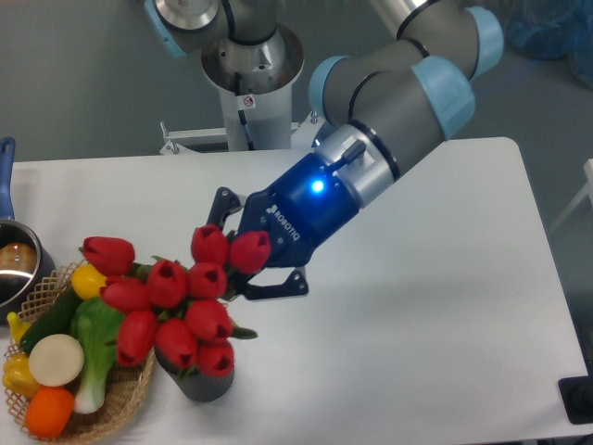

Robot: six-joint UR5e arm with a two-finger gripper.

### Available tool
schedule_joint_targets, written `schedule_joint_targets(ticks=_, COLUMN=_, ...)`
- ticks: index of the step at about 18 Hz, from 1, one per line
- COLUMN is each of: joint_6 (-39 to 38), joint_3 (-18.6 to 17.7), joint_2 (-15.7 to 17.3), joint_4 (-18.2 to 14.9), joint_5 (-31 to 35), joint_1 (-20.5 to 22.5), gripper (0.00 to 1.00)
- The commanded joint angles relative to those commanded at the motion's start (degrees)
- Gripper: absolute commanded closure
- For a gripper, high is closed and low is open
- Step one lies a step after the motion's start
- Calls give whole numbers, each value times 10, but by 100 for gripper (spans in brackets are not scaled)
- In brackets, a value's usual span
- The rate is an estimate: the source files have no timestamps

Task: Insert the flowers into the vase
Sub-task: 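Carry the tulip bunch over the dark grey vase, then lower the tulip stems down into the vase opening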

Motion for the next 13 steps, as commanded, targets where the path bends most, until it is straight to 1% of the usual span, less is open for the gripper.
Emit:
schedule_joint_targets(ticks=3, joint_6=0, joint_3=-3, joint_2=0, joint_4=0, joint_5=0, joint_1=-6, gripper=92)
schedule_joint_targets(ticks=6, joint_6=1, joint_3=-4, joint_2=-7, joint_4=1, joint_5=3, joint_1=-9, gripper=92)
schedule_joint_targets(ticks=10, joint_6=13, joint_3=-21, joint_2=-8, joint_4=9, joint_5=4, joint_1=-17, gripper=92)
schedule_joint_targets(ticks=13, joint_6=17, joint_3=-22, joint_2=-11, joint_4=9, joint_5=7, joint_1=-19, gripper=92)
